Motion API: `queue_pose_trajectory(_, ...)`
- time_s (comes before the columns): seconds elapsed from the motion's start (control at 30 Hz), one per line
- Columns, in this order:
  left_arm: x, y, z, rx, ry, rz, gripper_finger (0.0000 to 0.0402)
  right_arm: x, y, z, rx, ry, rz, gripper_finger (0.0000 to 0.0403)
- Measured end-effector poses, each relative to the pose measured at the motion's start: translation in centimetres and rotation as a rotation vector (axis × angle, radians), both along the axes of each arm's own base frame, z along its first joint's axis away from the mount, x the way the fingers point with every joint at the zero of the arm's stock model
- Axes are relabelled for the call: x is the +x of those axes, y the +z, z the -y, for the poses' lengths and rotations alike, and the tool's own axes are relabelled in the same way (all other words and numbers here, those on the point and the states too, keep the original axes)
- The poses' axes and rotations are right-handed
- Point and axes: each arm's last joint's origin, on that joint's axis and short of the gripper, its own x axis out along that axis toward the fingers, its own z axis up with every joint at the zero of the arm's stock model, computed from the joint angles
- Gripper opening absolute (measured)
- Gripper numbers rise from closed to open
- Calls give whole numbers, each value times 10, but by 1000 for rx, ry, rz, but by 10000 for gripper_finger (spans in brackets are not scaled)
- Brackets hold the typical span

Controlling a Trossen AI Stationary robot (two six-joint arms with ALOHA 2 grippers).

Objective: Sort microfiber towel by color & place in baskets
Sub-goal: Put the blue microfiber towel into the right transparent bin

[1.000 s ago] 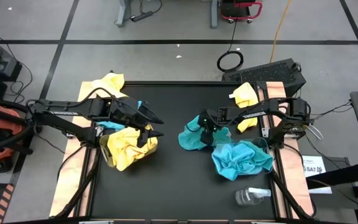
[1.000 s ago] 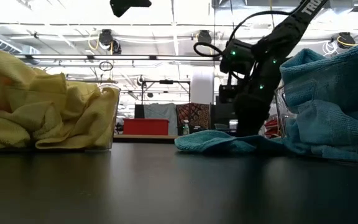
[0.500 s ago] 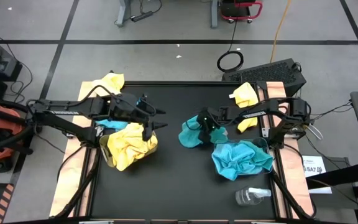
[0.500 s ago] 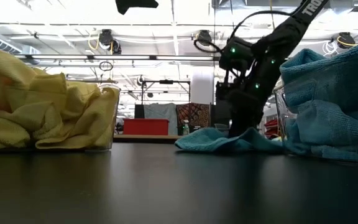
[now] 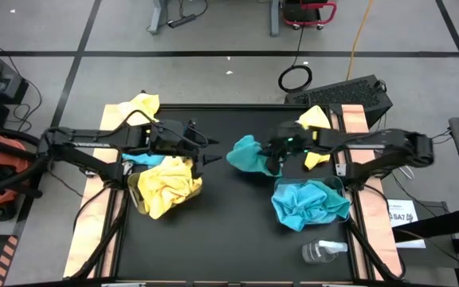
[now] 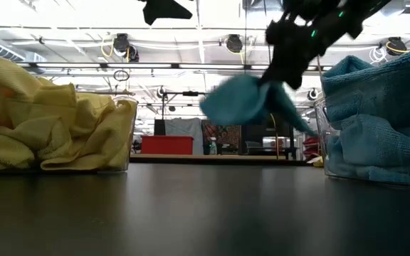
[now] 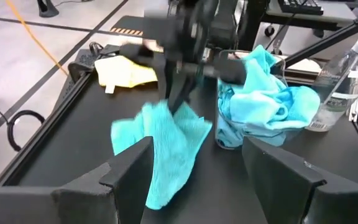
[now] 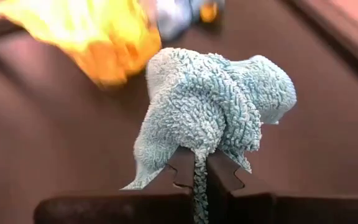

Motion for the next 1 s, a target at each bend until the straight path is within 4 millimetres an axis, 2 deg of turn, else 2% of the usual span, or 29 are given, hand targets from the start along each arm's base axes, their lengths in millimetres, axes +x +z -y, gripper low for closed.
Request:
queue_pose_trajectory(0.27, 16, -10, 0, 37, -16, -2, 252, -46, 58, -14, -8, 86, 253, 1)
queue_pose_trajectory(0.57, 20, -11, -14, 65, 16, 11, 252, -100, 99, -38, 6, 246, 485, 0)
queue_pose_trajectory(0.73, 19, -12, -22, 53, 19, 5, 252, -128, 104, -48, 48, 364, 504, 0)
queue_pose_trajectory(1.0, 16, -16, -30, 45, 40, -46, 252, -158, 77, -58, 216, 359, 209, 0)
